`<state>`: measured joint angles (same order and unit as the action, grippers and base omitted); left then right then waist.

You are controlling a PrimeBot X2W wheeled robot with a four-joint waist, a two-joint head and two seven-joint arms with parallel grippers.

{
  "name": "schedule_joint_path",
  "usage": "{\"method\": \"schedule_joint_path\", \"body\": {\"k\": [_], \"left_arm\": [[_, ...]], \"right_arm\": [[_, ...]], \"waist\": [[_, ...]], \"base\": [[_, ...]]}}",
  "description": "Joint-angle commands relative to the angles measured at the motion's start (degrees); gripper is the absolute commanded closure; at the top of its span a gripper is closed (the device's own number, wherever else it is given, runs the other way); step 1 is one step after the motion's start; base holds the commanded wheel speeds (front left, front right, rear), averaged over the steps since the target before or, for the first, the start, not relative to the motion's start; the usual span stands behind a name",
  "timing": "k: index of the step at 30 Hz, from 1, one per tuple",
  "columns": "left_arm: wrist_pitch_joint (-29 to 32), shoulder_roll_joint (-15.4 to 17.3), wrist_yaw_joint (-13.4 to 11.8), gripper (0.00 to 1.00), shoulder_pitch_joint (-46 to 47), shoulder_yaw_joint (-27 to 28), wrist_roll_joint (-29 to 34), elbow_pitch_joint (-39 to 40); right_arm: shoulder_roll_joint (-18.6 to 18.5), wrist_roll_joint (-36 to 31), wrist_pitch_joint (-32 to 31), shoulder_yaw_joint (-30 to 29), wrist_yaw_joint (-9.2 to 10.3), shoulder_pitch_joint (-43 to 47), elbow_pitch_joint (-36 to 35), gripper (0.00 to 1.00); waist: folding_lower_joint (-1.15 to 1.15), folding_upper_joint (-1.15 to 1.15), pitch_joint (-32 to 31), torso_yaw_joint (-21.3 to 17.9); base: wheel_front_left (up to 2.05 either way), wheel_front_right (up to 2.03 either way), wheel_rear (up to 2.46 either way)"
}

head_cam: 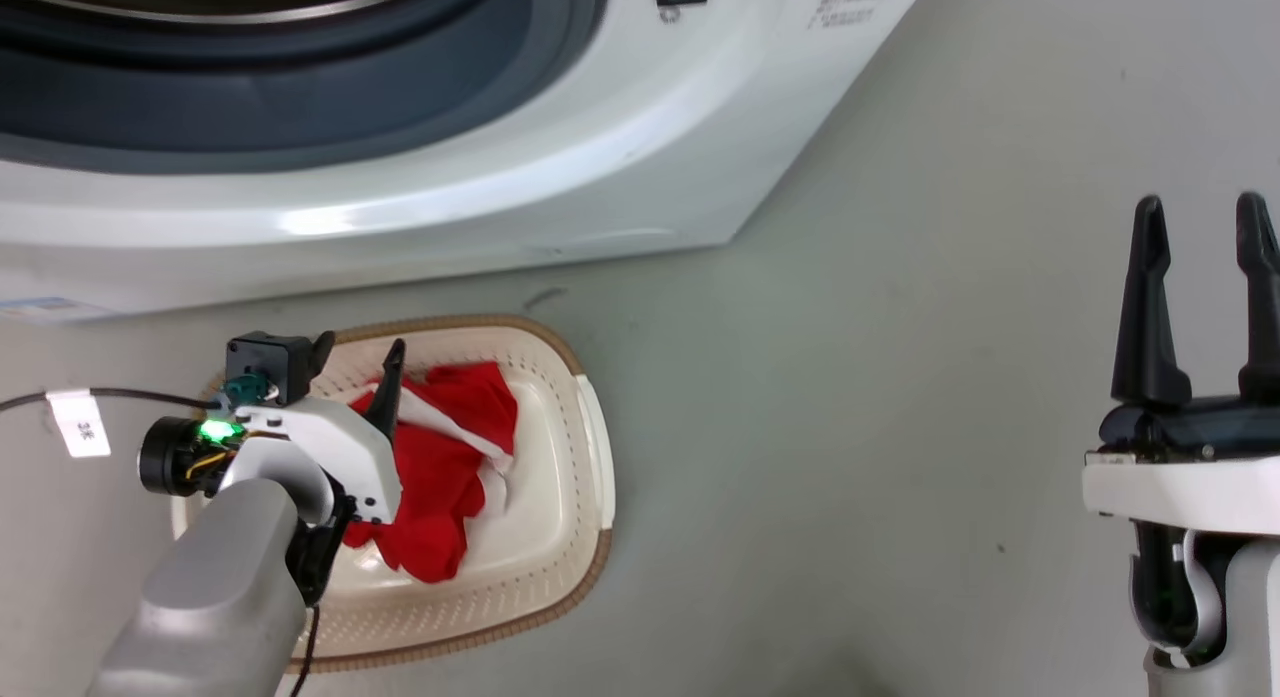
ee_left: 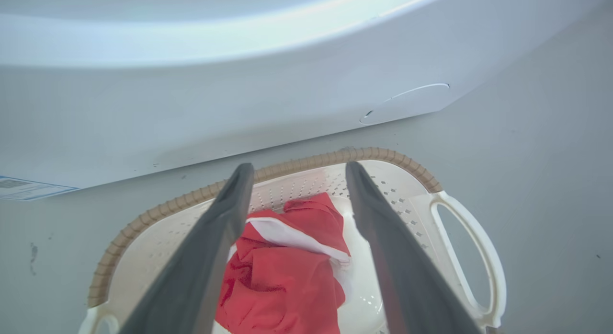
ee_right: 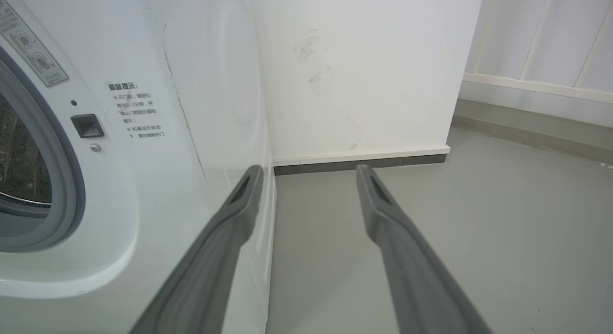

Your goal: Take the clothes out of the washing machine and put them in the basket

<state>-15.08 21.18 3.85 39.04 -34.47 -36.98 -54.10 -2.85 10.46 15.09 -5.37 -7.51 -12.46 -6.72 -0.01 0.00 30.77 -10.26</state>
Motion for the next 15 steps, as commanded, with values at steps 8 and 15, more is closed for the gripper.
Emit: {"method": "schedule_joint_path", "body": {"k": [8,15], "left_arm": [[-0.1,0.1,-3.3,0.00,-12.0,11.1,9.3,18.1],[-0.1,-1.9,-3.6,0.00,-21.8,19.6,15.9,30.3]], "right_arm": [[-0.1,-0.6,0.1,-0.8,0.04,3.4,2.7,0.00],[-0.1,-0.3,0.1,-0.5,0.04,5.9,4.0,0.00]], "waist": [[0.01,0.00,-11.2,3.0],[0.01,0.00,-14.7,3.0]], "base": [[0.00,0.00,0.00],[0.00,0.00,0.00]]}}
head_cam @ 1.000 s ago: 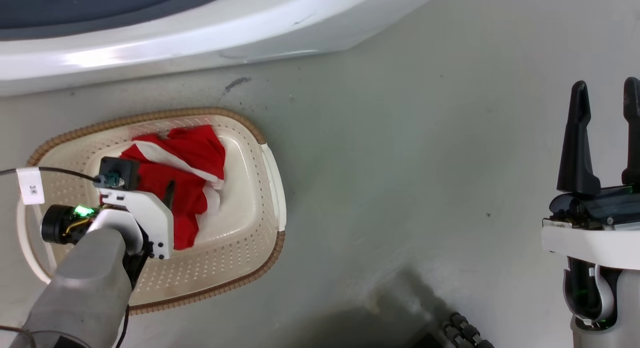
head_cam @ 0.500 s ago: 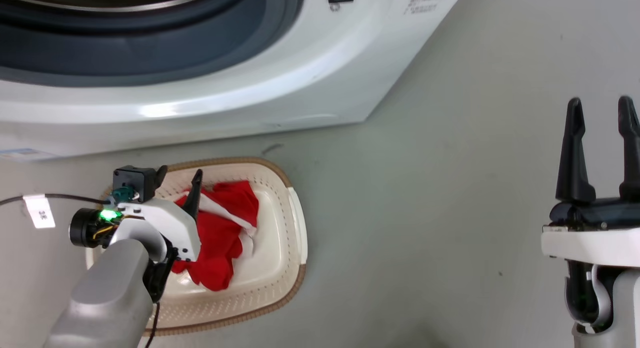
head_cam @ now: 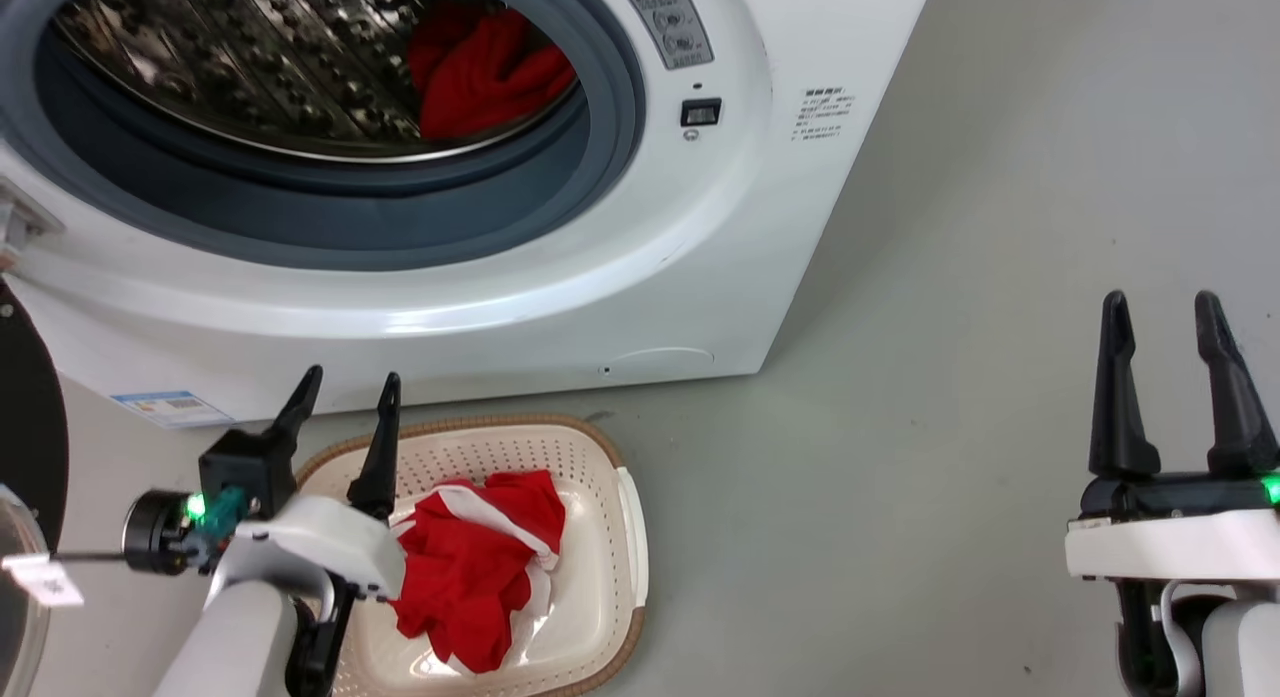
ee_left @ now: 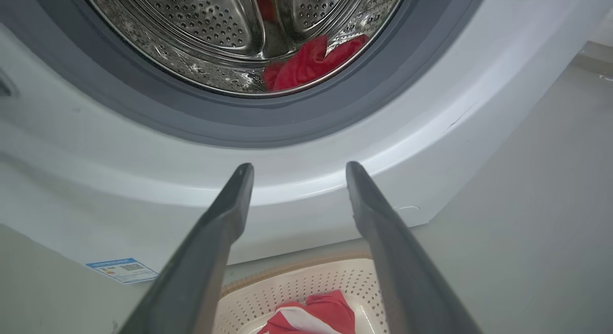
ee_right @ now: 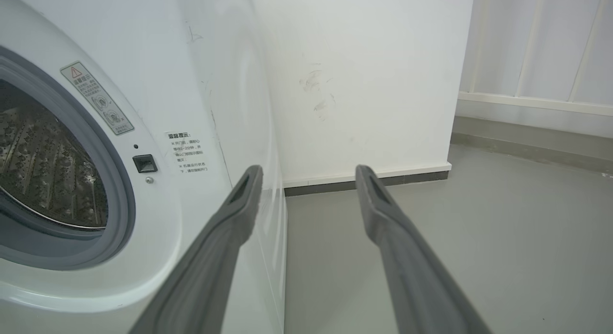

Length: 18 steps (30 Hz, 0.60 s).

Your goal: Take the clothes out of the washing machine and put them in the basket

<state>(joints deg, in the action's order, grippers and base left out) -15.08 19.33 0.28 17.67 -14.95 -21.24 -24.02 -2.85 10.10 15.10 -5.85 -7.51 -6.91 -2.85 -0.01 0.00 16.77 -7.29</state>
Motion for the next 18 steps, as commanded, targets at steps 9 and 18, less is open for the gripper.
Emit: {"method": "schedule_joint_path", "body": {"k": [9,18], "left_arm": [[-0.1,-1.3,2.4,0.00,-3.2,5.2,5.0,4.8],[0.5,3.4,4.8,0.00,4.9,6.9,6.4,3.2]], "right_arm": [[-0.1,1.0,0.1,1.5,0.04,1.6,0.7,0.00],[0.0,2.6,0.1,3.2,0.04,2.0,0.1,0.00]], "waist": [[0.01,0.00,-1.0,-2.7],[0.01,0.00,2.6,-8.6]], "base": [[0.00,0.00,0.00],[0.00,0.00,0.00]]}}
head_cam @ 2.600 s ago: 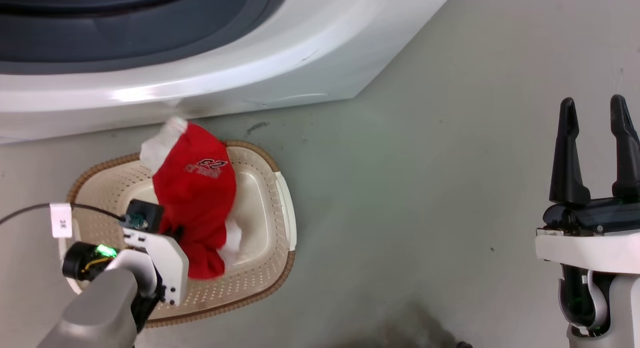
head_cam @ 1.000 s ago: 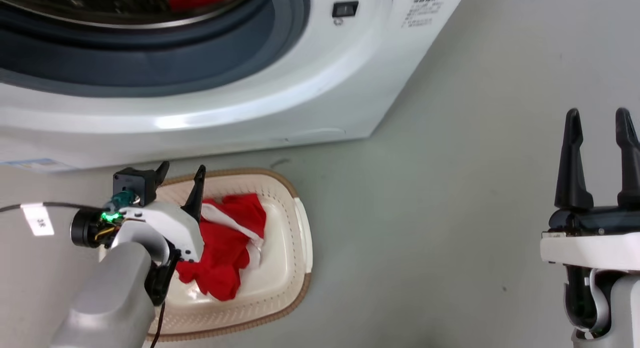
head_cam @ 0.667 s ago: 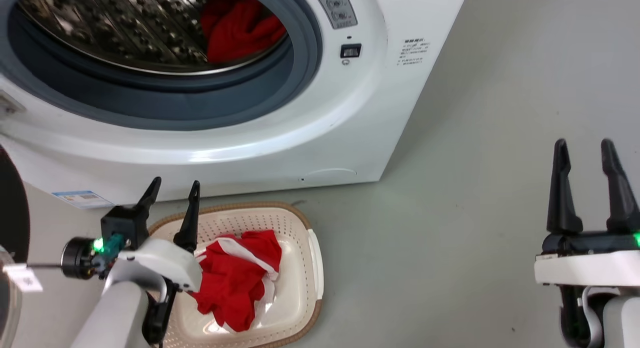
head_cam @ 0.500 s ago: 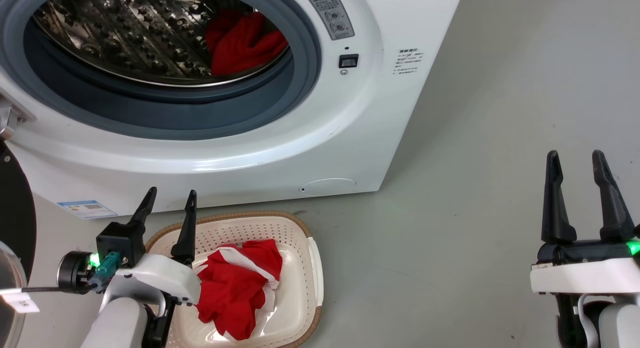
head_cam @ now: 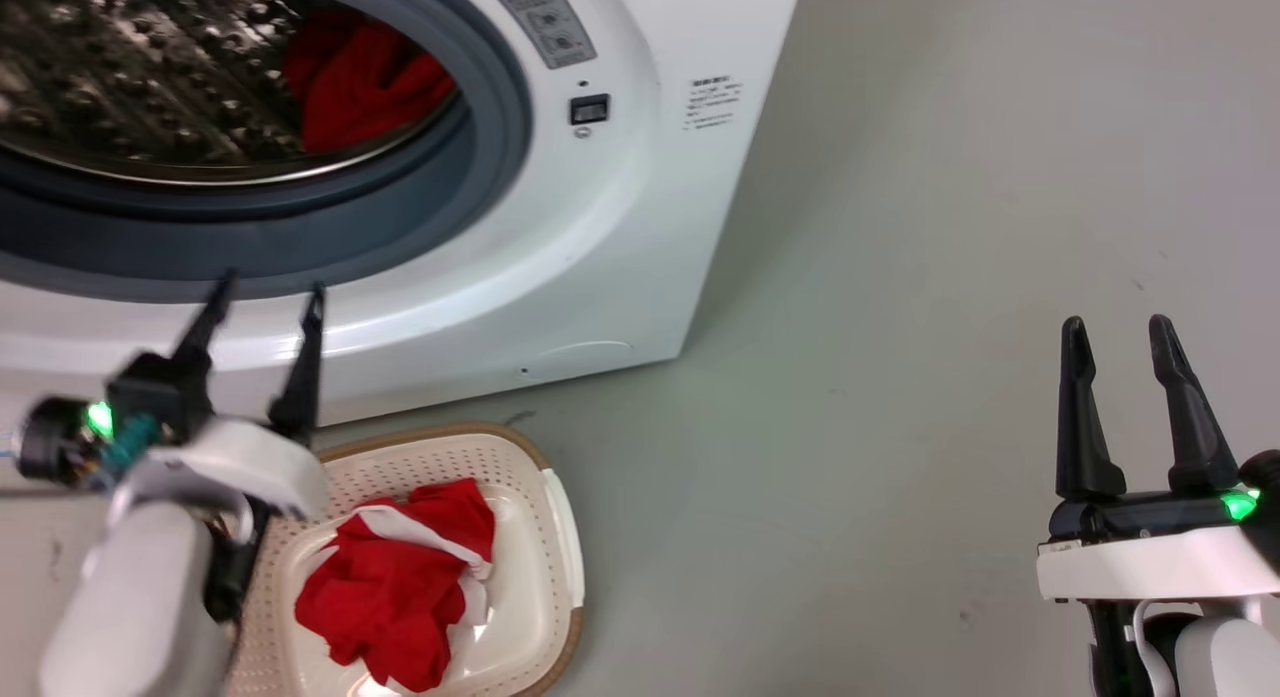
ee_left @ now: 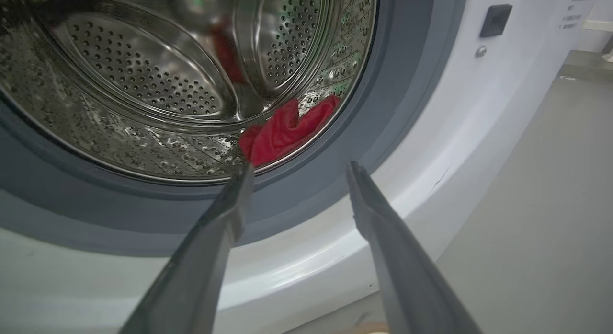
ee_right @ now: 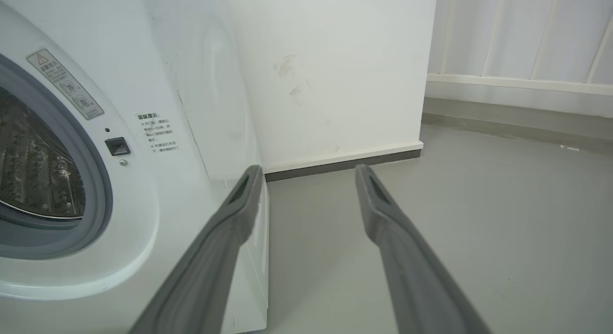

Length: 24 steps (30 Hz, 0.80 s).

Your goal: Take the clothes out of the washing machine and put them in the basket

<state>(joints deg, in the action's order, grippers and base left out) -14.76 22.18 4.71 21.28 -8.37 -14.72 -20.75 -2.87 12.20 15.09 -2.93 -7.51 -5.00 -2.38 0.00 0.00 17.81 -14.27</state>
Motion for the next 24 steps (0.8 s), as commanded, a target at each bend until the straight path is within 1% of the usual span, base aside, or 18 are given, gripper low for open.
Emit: {"method": "schedule_joint_path", "body": {"k": [1,3,4,9,15,19,24], "left_arm": [[1.5,0.8,0.7,0.00,2.6,0.4,-1.1,-1.0],[4.1,2.7,1.3,0.00,5.8,0.2,-1.4,-2.0],[4.1,2.7,1.3,0.00,5.8,0.2,-1.4,-2.0],[10.7,7.6,2.2,0.00,15.1,0.1,-2.4,-3.1],[17.7,13.4,2.6,0.00,26.3,0.1,-3.9,-7.2],[22.7,16.4,2.7,0.00,34.0,-1.2,-5.2,-10.0],[29.8,19.0,2.7,0.00,43.6,-4.1,-7.5,-13.8]], "right_arm": [[0.0,0.6,0.1,0.3,0.04,0.0,-0.5,0.00],[0.0,1.0,0.1,0.7,0.04,-0.2,-0.9,0.00],[0.0,1.0,0.1,0.7,0.04,-0.2,-0.9,0.00],[0.0,2.5,0.1,1.2,0.04,-0.9,-2.2,0.00],[0.0,4.7,0.1,3.3,0.04,-1.6,-3.0,0.00],[0.0,6.0,0.1,5.3,0.04,-2.1,-4.1,0.00],[0.0,8.0,0.1,7.3,0.04,-1.8,-4.7,0.00]], "waist": [[0.00,0.00,2.2,-2.2],[0.00,0.00,3.8,-3.6],[0.00,0.00,3.8,-3.6],[0.00,0.00,9.2,-6.7],[0.00,0.00,15.4,-10.2],[0.00,0.00,19.1,-11.9],[0.00,0.00,22.6,-13.5]], "base": [[0.00,0.00,0.00],[0.00,0.00,0.00],[0.00,0.00,0.00],[0.00,0.00,0.00],[0.00,0.00,0.00],[0.00,0.00,0.00],[0.00,0.00,0.00]]}}
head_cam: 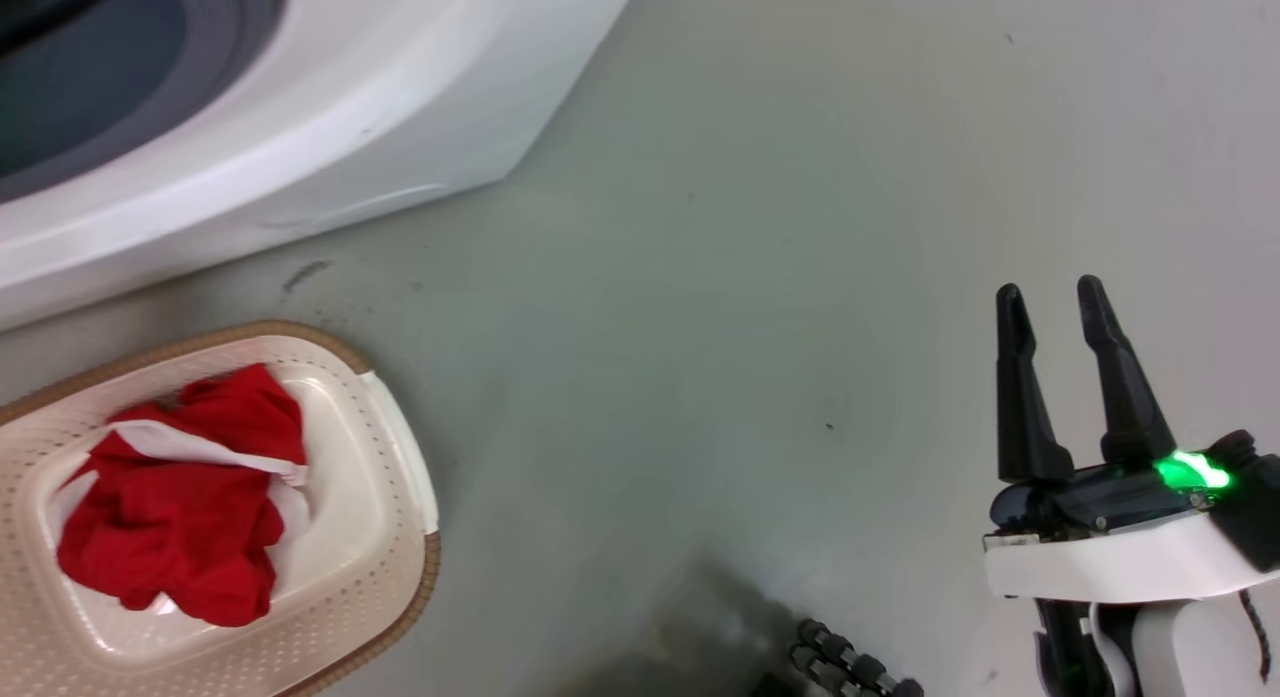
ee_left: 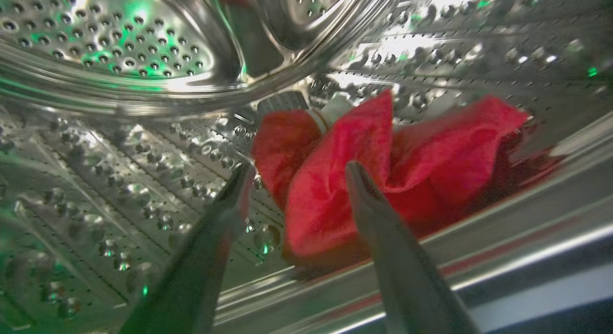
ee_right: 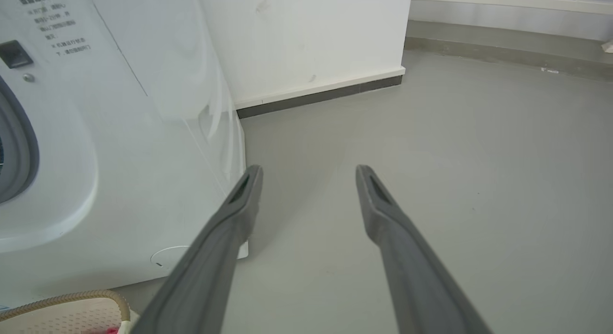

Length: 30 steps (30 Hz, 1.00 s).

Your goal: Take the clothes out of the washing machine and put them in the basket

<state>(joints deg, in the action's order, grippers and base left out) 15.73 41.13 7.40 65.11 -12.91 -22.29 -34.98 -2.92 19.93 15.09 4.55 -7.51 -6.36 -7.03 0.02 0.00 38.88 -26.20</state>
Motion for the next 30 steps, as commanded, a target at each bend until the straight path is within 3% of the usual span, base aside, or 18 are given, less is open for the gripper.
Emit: {"method": "schedule_joint_path", "body": {"k": [1,8,16,25,30], "left_arm": [[0.9,0.8,0.0,0.00,1.6,-0.4,-0.4,-0.3],[9.2,3.0,0.0,0.00,13.4,-5.5,-1.8,-5.4],[12.8,0.8,0.0,0.00,24.1,-9.8,0.1,-14.9],[16.2,-3.3,0.1,0.00,26.6,-13.5,-5.0,-21.7],[18.0,-2.6,0.1,0.00,26.6,-17.4,-8.0,-22.1]], "right_arm": [[0.1,0.5,0.1,0.5,0.04,-0.2,-0.2,0.00],[0.1,0.2,0.1,3.0,0.04,2.0,-2.4,0.00],[0.1,0.0,0.1,3.8,0.04,4.5,-4.6,0.00],[0.1,0.4,0.1,4.8,0.04,5.9,-5.6,0.00],[0.1,0.9,0.1,4.5,0.04,5.7,-6.0,0.00]], "waist": [[-0.02,0.00,2.1,-2.0],[-0.02,0.00,5.1,-3.3],[-0.02,0.00,7.8,-2.7],[-0.02,0.00,8.5,-2.7],[-0.02,0.00,8.8,-2.8]], "base": [[0.00,0.00,0.00],[0.00,0.00,0.00],[0.00,0.00,0.00],[0.00,0.00,0.00],[0.00,0.00,0.00]]}}
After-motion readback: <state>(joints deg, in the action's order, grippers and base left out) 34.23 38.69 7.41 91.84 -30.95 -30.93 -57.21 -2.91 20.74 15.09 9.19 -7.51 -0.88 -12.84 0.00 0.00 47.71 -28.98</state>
